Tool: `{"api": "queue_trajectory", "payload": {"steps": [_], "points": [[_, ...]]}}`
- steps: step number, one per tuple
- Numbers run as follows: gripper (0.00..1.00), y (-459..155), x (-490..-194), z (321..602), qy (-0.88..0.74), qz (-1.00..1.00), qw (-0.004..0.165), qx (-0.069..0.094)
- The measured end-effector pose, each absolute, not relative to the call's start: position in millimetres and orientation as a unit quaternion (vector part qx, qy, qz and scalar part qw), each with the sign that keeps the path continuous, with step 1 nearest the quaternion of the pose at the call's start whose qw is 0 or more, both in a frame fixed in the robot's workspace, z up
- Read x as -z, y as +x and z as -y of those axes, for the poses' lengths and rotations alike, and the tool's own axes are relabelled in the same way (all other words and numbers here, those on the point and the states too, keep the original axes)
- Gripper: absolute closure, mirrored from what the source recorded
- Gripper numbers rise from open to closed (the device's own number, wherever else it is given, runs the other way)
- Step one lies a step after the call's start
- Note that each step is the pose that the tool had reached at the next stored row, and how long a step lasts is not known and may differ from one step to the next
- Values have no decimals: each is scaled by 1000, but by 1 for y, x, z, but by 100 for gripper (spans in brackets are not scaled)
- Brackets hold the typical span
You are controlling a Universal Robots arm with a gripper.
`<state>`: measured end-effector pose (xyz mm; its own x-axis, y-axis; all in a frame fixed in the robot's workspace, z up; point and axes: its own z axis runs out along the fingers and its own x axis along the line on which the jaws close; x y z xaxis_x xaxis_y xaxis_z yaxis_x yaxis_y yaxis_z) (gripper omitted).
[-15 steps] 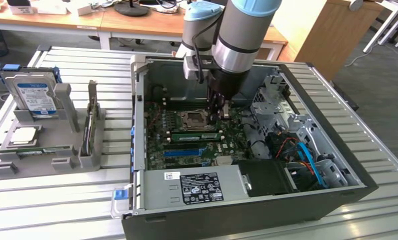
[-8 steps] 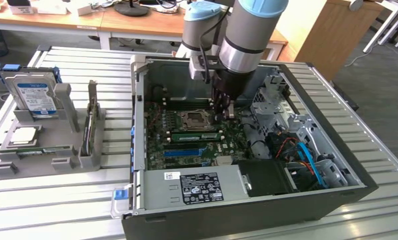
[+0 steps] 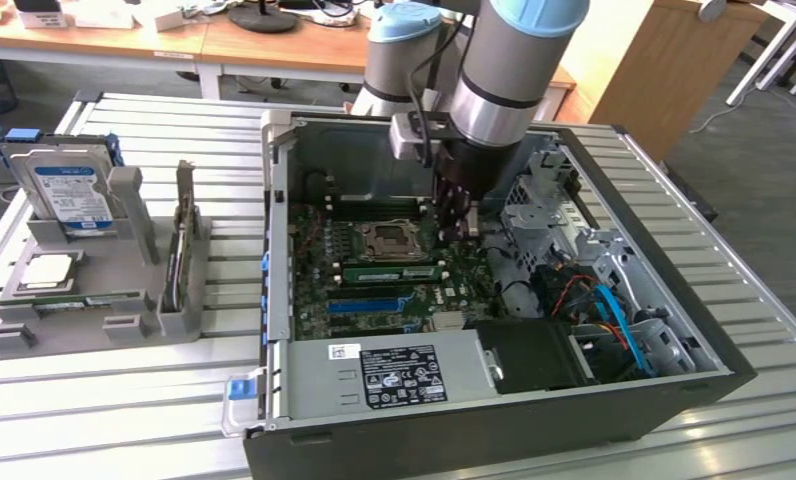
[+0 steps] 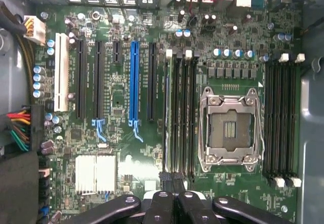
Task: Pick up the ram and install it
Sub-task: 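Press down the ram until it locks into place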
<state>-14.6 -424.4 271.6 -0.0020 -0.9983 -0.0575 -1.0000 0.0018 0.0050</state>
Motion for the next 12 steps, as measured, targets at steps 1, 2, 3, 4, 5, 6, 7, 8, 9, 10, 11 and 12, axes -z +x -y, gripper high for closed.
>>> {"api": "queue_trajectory", "payload": {"steps": [1,2,3,4,5,6,7,8,9,10,11,12], "points": [[89,-14,-272,424,-706,-707,19,-22],[89,-13,-272,424,-706,-707,19,-22],[89,-12,-272,424,-706,-707,19,-22],[89,-11,-272,424,-706,-707,19,-22],[89,-10,-272,424,-706,-707,19,-22],[89,-9,-272,424,-706,-707,19,-22],[89,-8,-272,424,-706,-707,19,-22],[89,-7,-272,424,-706,-707,19,-22],[89,-5,-272,424,-706,-707,19,-22],[89,-5,-272,425,-706,-707,19,-22],[89,-5,-272,425,-706,-707,19,-22],[89,-5,-272,425,-706,-707,19,-22]]}}
